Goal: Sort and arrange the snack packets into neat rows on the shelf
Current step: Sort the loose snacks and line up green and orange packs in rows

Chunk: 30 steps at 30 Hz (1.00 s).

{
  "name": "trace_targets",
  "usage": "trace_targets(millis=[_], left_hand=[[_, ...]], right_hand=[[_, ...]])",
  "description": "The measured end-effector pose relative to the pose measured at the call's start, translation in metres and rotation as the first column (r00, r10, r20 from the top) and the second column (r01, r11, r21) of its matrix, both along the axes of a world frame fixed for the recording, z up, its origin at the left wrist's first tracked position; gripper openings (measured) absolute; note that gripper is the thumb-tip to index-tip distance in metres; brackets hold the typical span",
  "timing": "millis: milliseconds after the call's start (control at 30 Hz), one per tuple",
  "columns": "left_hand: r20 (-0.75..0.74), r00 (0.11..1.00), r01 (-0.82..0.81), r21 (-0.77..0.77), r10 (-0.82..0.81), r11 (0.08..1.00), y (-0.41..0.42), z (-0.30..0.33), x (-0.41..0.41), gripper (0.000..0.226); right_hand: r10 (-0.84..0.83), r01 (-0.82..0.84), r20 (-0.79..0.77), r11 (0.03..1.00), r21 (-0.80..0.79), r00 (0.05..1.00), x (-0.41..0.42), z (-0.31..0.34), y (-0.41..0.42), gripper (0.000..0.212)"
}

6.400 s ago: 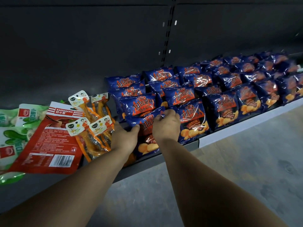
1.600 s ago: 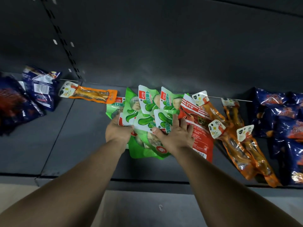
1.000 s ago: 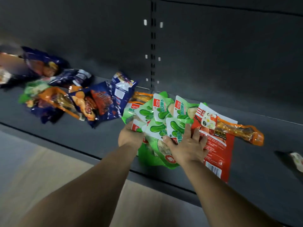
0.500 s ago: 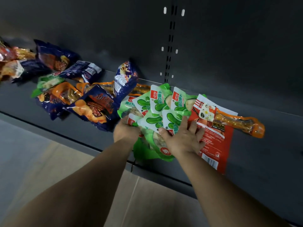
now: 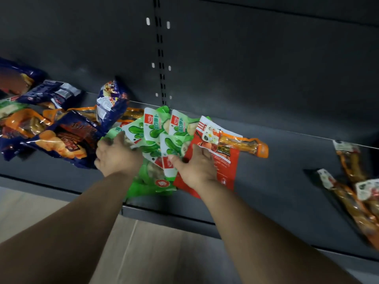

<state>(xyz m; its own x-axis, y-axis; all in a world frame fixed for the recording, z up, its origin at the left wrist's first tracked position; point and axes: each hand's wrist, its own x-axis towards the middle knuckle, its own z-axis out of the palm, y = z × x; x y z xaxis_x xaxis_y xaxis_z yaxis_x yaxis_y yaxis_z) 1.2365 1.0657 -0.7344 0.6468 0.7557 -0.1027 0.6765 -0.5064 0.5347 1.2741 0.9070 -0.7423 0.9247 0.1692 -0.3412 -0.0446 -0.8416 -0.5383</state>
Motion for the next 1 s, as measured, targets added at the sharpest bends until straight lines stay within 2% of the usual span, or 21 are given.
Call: trace_targets(millis=[167, 300, 433, 567, 700, 867, 1000], left_hand=[[0.115, 0.967, 0.225, 0.039, -0.228, 0.973, -0.050, 0.012, 0.015, 0.056], [0.070, 0.917, 0.392, 0.028, -0.393, 0.920, -0.102, 0.006, 0.024, 0.054], [-0.019, 0.823, 0.568, 0.044, -0.568, 0.822, -0.159, -0.005, 0.029, 0.053], [-0.041, 0.710, 0.704, 0.042, -0.703, 0.709, -0.214, -0.015, 0.032, 0.055], [-0.094, 0.605, 0.794, -0.003, -0.791, 0.608, -0.268, -0.019, 0.033, 0.057], [-0.062, 0.529, 0.844, -0.066, -0.846, 0.532, -0.324, -0.027, 0.027, 0.056], [-0.090, 0.442, 0.891, -0.073, -0.892, 0.449, -0.363, -0.032, 0.017, 0.056]], right_hand=[[-0.107, 0.107, 0.087, 0.994, 0.001, 0.990, 0.008, 0.015, -0.049, 0.072], [-0.187, 0.195, 0.110, 0.979, -0.066, 0.976, 0.011, 0.023, -0.108, 0.066], [-0.265, 0.272, 0.060, 0.946, -0.176, 0.962, 0.001, 0.021, -0.181, 0.067], [-0.350, 0.344, 0.030, 0.895, -0.284, 0.936, -0.006, 0.020, -0.251, 0.071], [-0.449, 0.450, 0.068, 0.853, -0.264, 0.891, -0.004, 0.021, -0.306, 0.067], [-0.577, 0.588, 0.119, 0.778, -0.221, 0.808, -0.003, 0.016, -0.360, 0.058], [-0.604, 0.618, 0.141, 0.745, -0.251, 0.784, -0.002, 0.010, -0.388, 0.057]])
